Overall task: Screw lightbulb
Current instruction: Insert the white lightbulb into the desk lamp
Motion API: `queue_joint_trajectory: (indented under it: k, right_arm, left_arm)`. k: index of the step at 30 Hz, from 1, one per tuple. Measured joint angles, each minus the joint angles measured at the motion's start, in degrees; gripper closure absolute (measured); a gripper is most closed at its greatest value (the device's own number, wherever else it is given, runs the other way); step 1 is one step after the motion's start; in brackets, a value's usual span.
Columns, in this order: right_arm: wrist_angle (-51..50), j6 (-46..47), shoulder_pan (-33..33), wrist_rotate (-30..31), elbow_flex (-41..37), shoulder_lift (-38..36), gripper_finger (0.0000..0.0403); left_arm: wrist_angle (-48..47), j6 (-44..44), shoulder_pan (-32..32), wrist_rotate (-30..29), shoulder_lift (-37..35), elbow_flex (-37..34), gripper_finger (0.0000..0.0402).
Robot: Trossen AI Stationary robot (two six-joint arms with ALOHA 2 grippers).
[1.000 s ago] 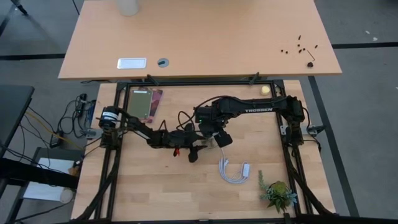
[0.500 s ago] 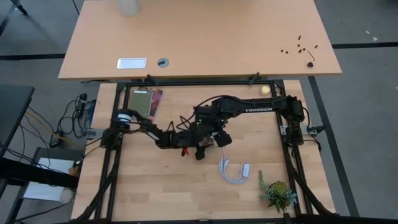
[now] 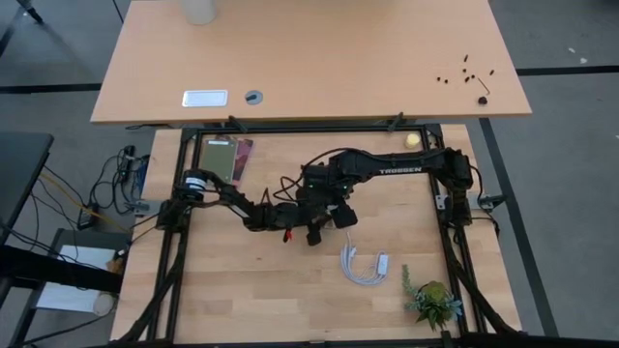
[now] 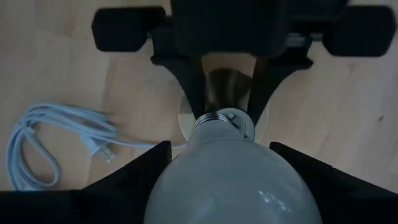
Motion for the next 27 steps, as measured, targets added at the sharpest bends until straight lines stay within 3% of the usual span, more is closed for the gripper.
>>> queue_joint_trajectory:
  k: [7,27]
  right_arm:
    - [1.32,0.0,-0.45,0.74,-0.22,0.01,0.0132]
    - [4.15,3.07,-1.1,0.26,-4.13,-0.03,0.0131]
  left_arm:
    - [5.21,-1.21,0.0,0.16,2.63,0.02,0.0216]
    - [7.31,-1.01,-0.39,0.02,2.76,-0.2,0.0215]
